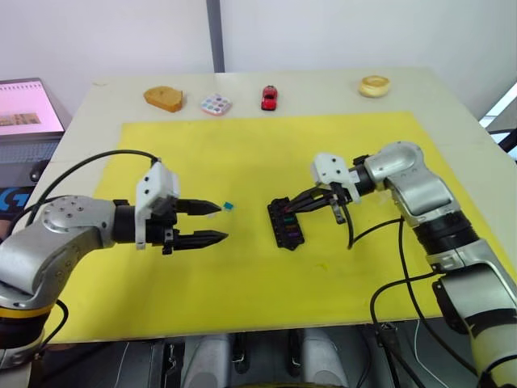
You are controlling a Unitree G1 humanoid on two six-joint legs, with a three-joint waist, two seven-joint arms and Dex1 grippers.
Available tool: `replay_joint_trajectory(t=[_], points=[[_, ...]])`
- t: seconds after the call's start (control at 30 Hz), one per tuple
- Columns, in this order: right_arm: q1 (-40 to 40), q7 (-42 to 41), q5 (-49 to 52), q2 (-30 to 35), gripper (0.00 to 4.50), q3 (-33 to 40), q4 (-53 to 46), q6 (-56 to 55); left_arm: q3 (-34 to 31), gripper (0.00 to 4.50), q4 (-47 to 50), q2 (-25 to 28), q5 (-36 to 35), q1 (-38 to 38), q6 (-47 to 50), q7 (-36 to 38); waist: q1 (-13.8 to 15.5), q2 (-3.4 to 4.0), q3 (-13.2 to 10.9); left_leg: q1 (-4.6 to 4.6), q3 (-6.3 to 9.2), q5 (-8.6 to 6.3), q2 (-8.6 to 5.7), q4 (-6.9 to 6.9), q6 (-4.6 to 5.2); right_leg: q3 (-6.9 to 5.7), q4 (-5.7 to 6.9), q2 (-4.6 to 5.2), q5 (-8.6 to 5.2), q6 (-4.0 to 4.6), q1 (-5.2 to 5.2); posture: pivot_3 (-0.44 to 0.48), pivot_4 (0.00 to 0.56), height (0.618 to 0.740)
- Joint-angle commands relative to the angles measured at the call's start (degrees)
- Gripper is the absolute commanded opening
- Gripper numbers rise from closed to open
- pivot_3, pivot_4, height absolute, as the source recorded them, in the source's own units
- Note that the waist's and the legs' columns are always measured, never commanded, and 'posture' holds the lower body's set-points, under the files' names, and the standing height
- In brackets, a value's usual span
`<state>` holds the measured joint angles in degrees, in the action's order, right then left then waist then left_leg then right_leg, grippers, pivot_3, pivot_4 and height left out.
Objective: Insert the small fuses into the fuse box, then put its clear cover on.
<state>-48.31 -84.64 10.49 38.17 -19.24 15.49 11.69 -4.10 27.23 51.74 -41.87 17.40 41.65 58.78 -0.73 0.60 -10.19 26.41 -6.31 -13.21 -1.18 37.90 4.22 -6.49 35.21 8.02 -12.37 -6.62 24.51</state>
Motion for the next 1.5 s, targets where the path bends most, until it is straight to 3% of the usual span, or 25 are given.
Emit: replay_joint_trajectory(t=[0.03,1.5], points=[[-0.01,0.39,-0.24,-0.31,0.0,1.01,-1.94,0.36,-0.14,2.91,0.44,0.2,0.86,-0.36,-1.44,0.6,-0.05,0.0,0.0,0.0,0.0,0.0,0.0,0.0,0.0,0.0,0.0,0.0,0.0,0.0,0.0,0.0,0.15,0.74],[-1.65,-0.56,-2.52,-0.92,0.0,-0.03,-4.31,5.85,-0.7,2.91,1.39,-1.33,-0.93,-1.51,0.23,-1.71,-0.01,0.0,0.0,-0.03,0.06,0.04,0.03,0.11,0.04,-0.01,0.05,-0.08,0.0,0.0,-0.08,0.0,0.15,0.74]])
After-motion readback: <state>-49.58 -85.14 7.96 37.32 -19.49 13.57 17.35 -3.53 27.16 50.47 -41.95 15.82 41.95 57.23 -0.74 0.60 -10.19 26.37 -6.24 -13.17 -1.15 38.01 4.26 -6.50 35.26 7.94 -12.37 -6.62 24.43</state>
